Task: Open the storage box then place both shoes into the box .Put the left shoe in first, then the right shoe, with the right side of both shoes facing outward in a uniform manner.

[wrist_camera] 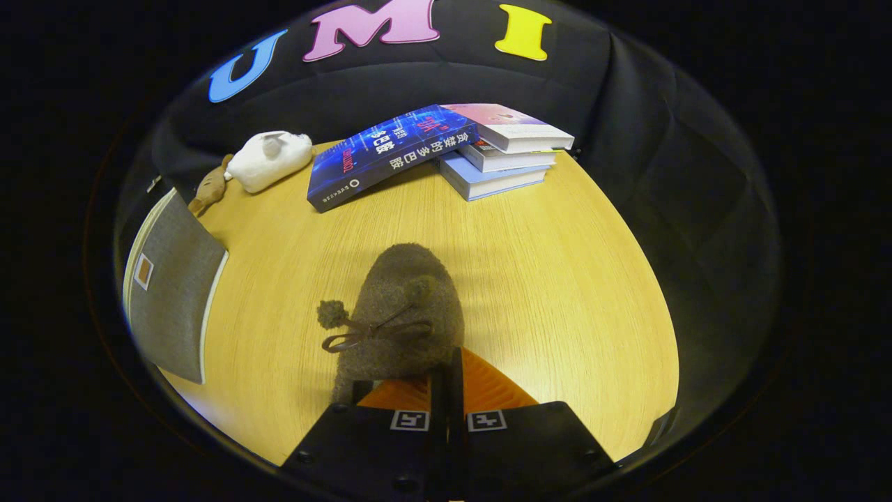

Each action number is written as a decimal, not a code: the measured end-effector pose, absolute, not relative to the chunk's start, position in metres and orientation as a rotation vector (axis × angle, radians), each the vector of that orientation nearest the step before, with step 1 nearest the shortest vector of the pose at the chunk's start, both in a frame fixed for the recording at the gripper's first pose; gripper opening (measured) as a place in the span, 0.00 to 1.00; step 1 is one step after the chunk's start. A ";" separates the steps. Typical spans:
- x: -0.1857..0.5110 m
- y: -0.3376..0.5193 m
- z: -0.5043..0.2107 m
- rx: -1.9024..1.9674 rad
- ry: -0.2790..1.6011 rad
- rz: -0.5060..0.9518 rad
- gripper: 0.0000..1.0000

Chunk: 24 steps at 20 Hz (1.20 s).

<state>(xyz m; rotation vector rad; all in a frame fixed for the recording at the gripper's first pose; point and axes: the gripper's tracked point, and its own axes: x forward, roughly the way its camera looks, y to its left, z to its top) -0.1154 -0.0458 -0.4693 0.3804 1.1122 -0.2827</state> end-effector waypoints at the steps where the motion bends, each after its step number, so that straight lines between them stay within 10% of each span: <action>1: -0.116 -0.045 -0.464 0.393 1.106 -0.284 0.05; 24: 0.030 0.138 -0.249 0.616 0.843 -0.115 0.05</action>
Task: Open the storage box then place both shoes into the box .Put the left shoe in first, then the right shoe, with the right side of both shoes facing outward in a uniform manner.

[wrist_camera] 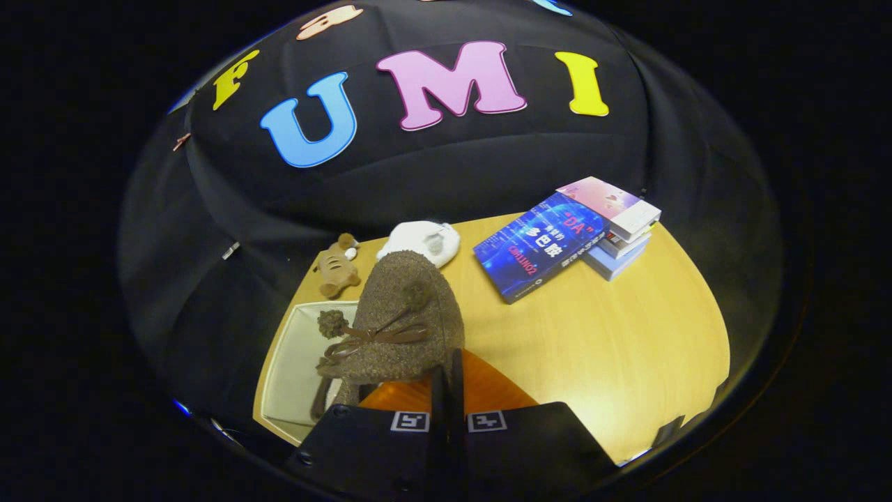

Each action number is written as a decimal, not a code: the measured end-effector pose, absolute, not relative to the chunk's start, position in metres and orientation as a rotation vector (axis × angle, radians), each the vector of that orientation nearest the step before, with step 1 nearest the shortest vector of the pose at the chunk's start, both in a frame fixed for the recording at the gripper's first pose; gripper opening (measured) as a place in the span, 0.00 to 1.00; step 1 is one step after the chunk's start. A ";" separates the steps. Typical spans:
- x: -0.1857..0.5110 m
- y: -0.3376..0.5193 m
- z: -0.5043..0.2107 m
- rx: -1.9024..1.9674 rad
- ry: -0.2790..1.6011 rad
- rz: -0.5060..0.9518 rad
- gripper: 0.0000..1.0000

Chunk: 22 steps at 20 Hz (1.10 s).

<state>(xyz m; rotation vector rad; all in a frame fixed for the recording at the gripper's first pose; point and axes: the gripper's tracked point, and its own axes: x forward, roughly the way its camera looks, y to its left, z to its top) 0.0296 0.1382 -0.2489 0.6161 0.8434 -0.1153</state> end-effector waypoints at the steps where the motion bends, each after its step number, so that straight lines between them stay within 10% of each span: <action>1: 0.035 0.151 -0.244 0.629 0.843 -0.101 0.05; 22: 0.054 0.291 -0.302 0.456 1.043 -0.111 0.08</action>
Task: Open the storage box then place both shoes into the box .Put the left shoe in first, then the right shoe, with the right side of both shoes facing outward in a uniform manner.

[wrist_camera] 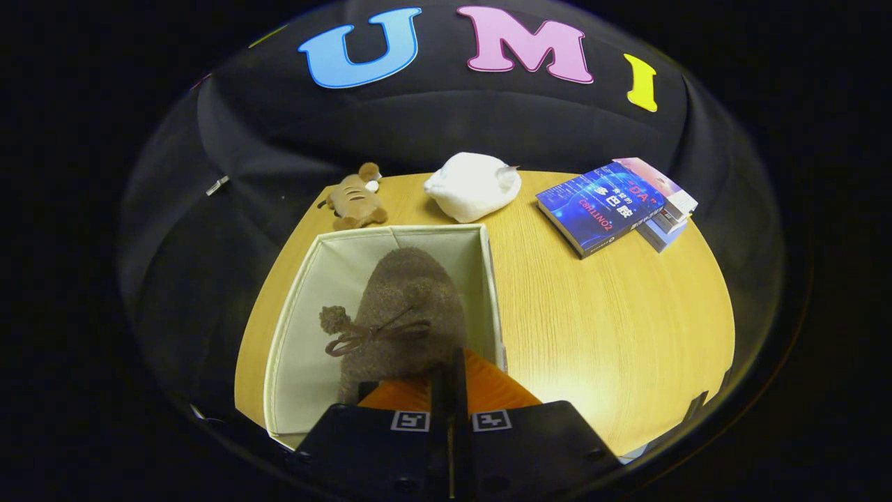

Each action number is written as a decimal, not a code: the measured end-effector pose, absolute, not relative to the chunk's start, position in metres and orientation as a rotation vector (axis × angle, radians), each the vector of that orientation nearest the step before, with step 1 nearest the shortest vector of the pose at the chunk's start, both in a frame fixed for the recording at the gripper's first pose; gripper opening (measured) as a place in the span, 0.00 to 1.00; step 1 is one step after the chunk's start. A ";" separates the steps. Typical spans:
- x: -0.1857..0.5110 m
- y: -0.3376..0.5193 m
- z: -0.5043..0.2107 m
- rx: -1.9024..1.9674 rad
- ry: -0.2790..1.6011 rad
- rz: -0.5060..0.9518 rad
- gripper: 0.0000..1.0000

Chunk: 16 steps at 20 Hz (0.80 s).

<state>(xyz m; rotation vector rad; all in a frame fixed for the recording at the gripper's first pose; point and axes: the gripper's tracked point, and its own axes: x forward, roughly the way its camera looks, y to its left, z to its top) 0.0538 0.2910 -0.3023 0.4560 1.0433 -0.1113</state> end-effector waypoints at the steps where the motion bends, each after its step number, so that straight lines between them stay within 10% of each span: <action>1: 0.055 0.296 -0.303 0.458 1.044 -0.098 0.10; 6: 0.063 0.322 -0.288 0.409 1.015 -0.001 0.96; 16: 0.062 0.302 -0.275 0.368 0.964 -0.021 1.00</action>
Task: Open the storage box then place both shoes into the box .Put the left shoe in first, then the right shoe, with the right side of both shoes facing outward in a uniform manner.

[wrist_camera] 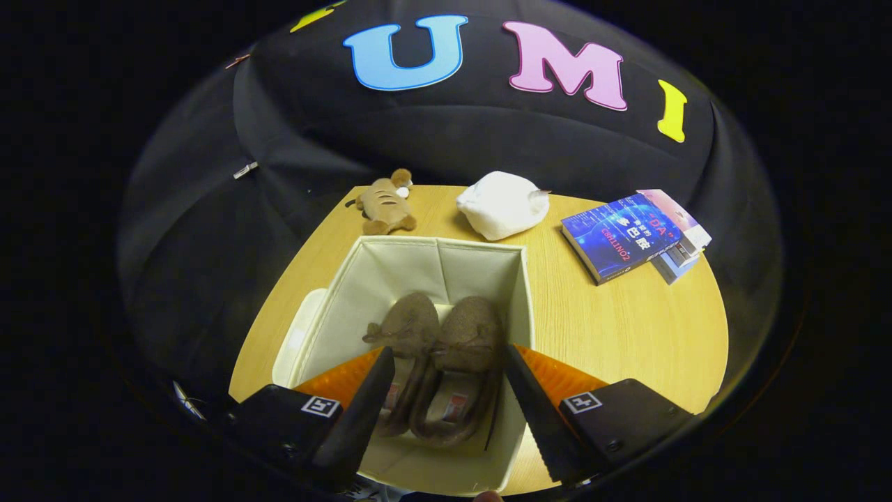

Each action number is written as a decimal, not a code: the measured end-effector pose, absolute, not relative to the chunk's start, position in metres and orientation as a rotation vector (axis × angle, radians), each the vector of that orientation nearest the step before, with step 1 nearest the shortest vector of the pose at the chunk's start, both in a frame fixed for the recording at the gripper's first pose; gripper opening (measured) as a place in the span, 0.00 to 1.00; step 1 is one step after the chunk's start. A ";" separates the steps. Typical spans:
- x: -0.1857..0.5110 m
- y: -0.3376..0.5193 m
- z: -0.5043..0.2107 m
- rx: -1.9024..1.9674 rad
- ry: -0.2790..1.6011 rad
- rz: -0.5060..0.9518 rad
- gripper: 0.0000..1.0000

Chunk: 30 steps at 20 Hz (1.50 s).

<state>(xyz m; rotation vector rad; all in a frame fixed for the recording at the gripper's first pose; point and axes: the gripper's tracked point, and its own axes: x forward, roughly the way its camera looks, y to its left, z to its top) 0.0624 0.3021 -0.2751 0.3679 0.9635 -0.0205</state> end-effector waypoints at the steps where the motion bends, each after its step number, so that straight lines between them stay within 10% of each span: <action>1: 0.062 0.297 -0.269 0.365 0.947 -0.022 1.00; 30: 0.006 -0.036 -0.086 0.059 0.263 -0.159 0.98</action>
